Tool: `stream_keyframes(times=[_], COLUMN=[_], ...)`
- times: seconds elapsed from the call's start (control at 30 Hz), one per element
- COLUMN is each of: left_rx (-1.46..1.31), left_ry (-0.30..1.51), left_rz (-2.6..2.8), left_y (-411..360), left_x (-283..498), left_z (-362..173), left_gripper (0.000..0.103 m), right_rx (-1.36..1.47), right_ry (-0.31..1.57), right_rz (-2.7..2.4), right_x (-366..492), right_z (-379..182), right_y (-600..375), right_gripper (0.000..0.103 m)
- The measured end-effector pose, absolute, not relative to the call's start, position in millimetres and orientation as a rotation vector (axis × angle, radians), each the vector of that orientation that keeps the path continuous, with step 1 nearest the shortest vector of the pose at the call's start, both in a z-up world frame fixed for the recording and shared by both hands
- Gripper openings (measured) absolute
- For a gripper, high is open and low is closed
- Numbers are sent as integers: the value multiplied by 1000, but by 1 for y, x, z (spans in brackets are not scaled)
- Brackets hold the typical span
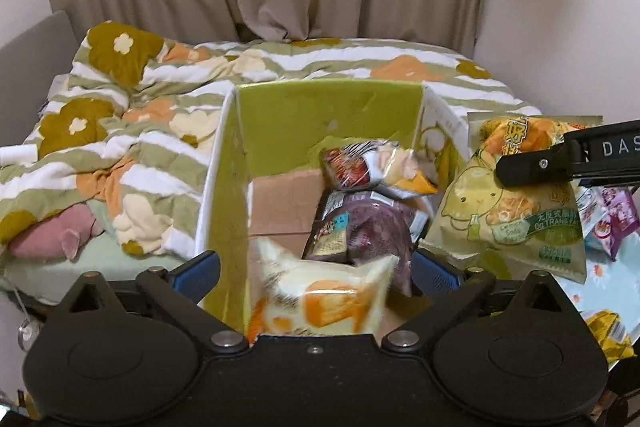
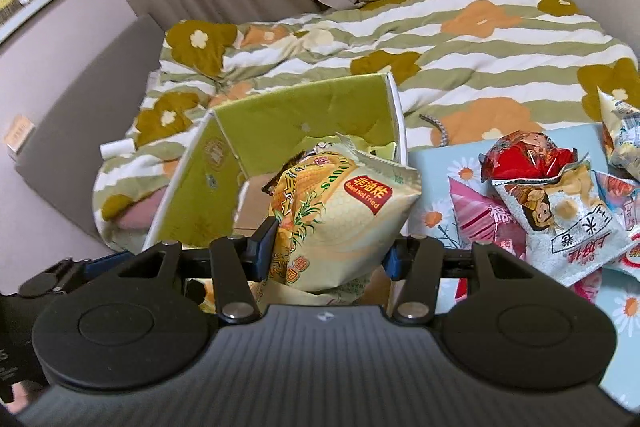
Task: Organize snacks
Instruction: 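Carry both packets into the cardboard box and open both tools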
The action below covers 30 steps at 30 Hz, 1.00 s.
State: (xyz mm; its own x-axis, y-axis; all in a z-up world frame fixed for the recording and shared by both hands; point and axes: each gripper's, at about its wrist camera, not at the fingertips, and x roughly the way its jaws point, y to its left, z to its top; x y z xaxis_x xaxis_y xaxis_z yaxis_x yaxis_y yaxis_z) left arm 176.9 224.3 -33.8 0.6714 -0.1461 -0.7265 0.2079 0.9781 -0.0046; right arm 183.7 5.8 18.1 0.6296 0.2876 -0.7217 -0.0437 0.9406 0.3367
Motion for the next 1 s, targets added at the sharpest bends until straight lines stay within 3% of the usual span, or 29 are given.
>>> stream_keyframes(times=[0.53, 0.6, 0.7, 1.0], left_rx=[-35, -36, -35, -59], left_ry=[764, 759, 758, 780], left_rz=[-73, -73, -66, -74], left_y=[249, 249, 249, 246], left_x=[166, 167, 167, 167], left_z=[-9, -7, -7, -17], left_gripper=[103, 103, 103, 103], right_rx=[233, 228, 238, 143], right_ry=[873, 893, 911, 851], right_rz=[348, 359, 348, 292], right_x=[197, 201, 206, 189], right_z=[23, 20, 12, 0], right_y=[36, 39, 40, 37], right_gripper=[69, 73, 103, 103])
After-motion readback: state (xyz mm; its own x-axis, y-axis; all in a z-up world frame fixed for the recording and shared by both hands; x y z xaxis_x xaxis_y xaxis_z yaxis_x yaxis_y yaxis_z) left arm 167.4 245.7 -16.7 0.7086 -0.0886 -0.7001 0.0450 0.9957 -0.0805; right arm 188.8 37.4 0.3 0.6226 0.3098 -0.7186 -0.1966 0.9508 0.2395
